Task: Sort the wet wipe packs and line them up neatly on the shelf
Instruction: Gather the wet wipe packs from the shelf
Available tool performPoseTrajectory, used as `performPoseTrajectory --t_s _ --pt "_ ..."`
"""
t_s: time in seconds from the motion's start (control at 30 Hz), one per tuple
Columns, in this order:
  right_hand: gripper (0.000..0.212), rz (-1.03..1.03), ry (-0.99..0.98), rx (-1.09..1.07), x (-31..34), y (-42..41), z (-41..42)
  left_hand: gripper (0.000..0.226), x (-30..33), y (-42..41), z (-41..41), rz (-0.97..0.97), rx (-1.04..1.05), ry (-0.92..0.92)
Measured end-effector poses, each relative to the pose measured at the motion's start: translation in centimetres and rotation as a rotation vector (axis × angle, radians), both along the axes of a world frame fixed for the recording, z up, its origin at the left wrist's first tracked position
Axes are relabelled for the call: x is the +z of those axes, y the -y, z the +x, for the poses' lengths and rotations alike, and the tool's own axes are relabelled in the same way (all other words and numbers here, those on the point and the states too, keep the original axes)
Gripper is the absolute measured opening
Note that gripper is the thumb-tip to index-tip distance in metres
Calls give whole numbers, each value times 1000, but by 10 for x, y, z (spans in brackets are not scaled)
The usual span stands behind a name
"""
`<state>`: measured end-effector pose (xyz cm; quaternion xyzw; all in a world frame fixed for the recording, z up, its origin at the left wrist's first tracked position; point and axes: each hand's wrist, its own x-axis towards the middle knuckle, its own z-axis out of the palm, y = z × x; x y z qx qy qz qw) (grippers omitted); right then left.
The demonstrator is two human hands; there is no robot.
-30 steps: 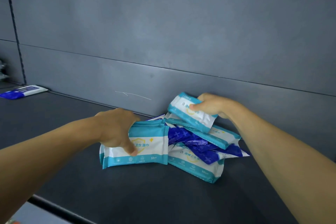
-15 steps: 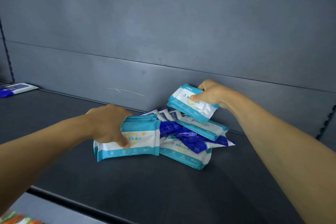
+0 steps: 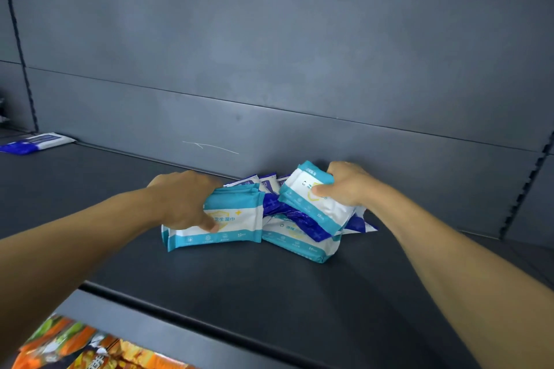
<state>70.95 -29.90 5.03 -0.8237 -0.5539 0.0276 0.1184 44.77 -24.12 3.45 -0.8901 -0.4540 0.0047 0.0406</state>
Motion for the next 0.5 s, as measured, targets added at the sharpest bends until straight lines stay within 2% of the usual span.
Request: performPoseTrajectory --t_s 0.07,0.17,0.37,0.5 --pt "59 91 103 29 -1 9 -15 53 -1 4 -2 -1 6 -5" --pt "75 103 270 53 -7 20 -31 54 1 13 -8 -11 31 3" --pt "55 27 333 51 -12 29 -40 58 -2 28 -15 69 55 -7" --pt "64 46 333 19 -10 35 -51 49 -3 33 -24 77 58 24"
